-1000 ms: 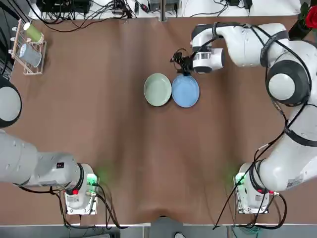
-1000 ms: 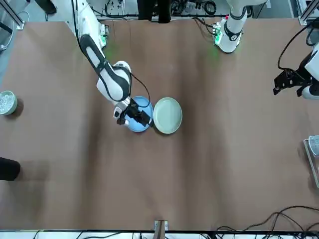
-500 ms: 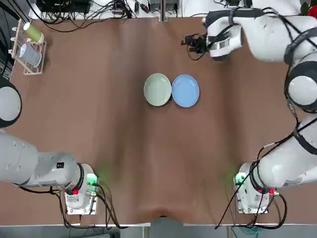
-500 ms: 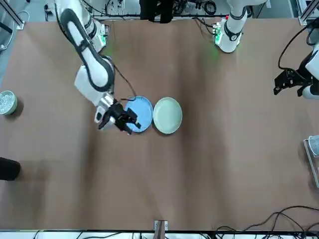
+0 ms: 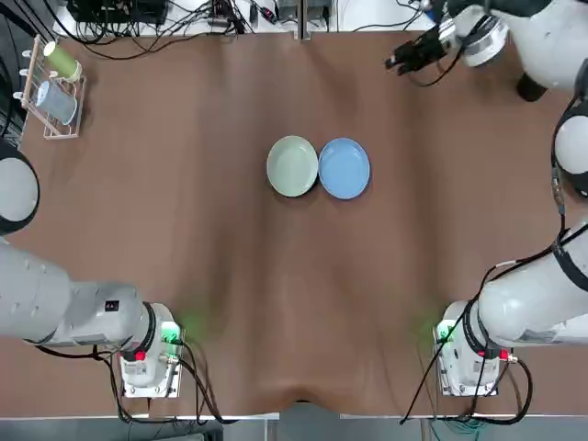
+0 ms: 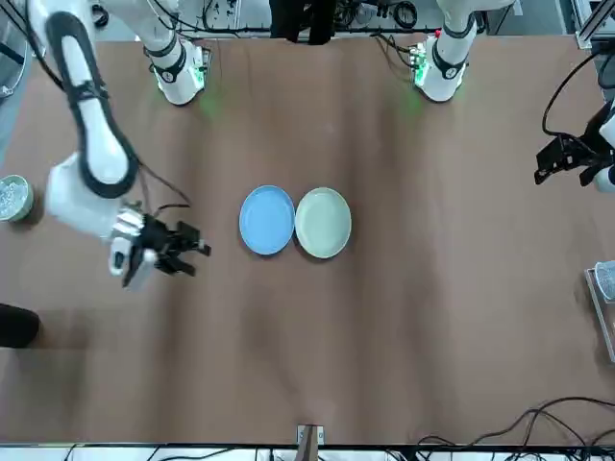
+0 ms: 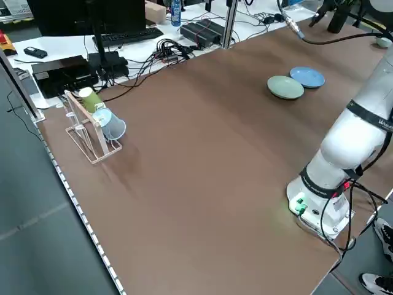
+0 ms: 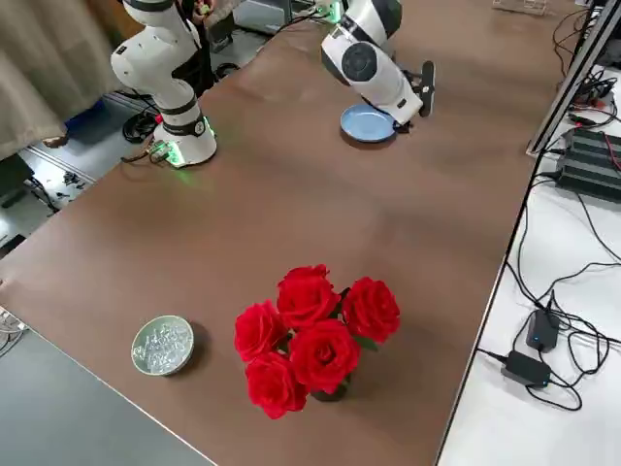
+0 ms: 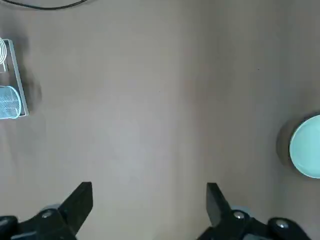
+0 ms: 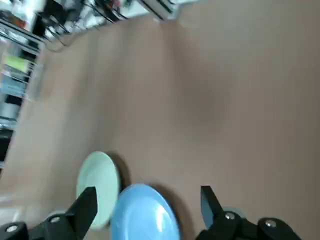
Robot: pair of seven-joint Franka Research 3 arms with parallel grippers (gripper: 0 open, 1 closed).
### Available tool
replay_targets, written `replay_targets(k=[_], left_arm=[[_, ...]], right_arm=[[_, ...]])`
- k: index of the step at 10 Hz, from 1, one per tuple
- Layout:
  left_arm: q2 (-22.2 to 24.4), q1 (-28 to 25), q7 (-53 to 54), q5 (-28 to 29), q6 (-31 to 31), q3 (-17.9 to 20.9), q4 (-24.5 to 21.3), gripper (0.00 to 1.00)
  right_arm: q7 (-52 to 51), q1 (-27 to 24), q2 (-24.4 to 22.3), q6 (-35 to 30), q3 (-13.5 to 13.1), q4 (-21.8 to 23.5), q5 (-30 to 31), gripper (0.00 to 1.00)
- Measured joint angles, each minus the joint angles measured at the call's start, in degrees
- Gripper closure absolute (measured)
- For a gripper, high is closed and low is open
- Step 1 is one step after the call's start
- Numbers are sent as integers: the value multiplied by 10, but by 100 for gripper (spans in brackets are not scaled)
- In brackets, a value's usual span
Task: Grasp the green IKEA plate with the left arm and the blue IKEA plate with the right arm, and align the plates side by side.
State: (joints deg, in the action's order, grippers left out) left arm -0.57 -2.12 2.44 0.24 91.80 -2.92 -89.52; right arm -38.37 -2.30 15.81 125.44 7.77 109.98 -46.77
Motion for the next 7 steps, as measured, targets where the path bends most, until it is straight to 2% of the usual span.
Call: replay_targets(k=[2,3,4,5,7], left_arm=[[-1,0,0,0,0,0,0,0],[-2,1,0,0,0,-1,0,0],[-3,2,0,0,0,-2,0,0],[-5,2,0,0,0,-3,0,0],[-8,1,0,0,0,-3,0,0]], right_arm=[[141,0,-9,-98,-50,-62,189,8],[224,2,-16,-149,-57,-96,287,8],[297,12,-27,-190,-64,-123,351,8],[337,30,-44,-210,-80,-136,377,8],[346,40,-71,-264,-117,-152,384,7]])
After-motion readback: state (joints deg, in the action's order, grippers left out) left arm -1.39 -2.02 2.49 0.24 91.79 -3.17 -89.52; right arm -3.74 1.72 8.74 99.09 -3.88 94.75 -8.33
